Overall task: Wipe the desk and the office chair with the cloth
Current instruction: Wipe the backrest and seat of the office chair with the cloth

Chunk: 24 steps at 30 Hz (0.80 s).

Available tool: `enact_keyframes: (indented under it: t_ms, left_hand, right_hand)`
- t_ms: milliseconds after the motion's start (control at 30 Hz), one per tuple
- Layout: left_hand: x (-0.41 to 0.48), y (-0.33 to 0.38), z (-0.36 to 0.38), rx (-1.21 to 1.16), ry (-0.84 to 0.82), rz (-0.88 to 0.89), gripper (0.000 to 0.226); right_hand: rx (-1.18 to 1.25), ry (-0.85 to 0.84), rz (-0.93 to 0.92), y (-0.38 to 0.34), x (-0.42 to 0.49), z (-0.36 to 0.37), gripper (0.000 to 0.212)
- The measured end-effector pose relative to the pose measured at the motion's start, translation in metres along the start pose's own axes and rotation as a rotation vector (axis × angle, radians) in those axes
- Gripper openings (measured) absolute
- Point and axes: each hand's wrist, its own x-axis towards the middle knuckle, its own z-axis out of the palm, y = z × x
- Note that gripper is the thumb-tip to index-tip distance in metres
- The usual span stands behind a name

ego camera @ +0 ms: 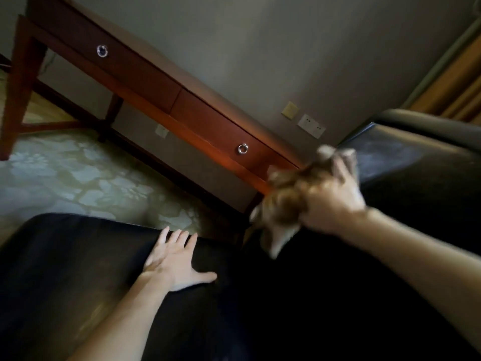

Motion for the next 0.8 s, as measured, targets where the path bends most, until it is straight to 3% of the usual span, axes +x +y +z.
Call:
enact_keyframes:
  t_ms: [100,167,233,400,500,633,800]
  left_hand:
    - [-0.001,-0.003,-0.002,0.010,0.016,-0.014,0.133]
    - [-0.002,-0.006,-0.002,0.019,0.041,-0.041,0.135]
    - [-0.001,-0.008,0.000,0.019,0.036,-0.065,0.137]
    - [-0.001,-0.010,0.002,0.022,0.047,-0.087,0.136]
    - [-0.001,-0.011,0.005,0.028,0.077,-0.095,0.136]
    - [0.001,-0.012,0.007,-0.002,0.105,-0.113,0.133]
    - [0.002,-0.006,0.005,0.012,0.104,-0.091,0.130]
  right_hand:
    - [0.153,-0.062,0.212,0.055,0.029,-0.020,0.071]
    - [0.247,-0.095,0.252,0.050,0.032,-0.012,0.087]
    - [0.183,-0.083,0.178,0.016,0.026,0.009,0.091]
    - [0.162,0.069,-0.036,-0.061,0.014,0.041,0.076]
    - [0.075,-0.004,-0.139,-0.098,0.010,0.054,0.070]
    - [0.004,-0.233,-0.301,-0.140,-0.007,0.090,0.061]
    - [-0.204,-0.228,-0.446,-0.138,-0.014,0.089,0.065]
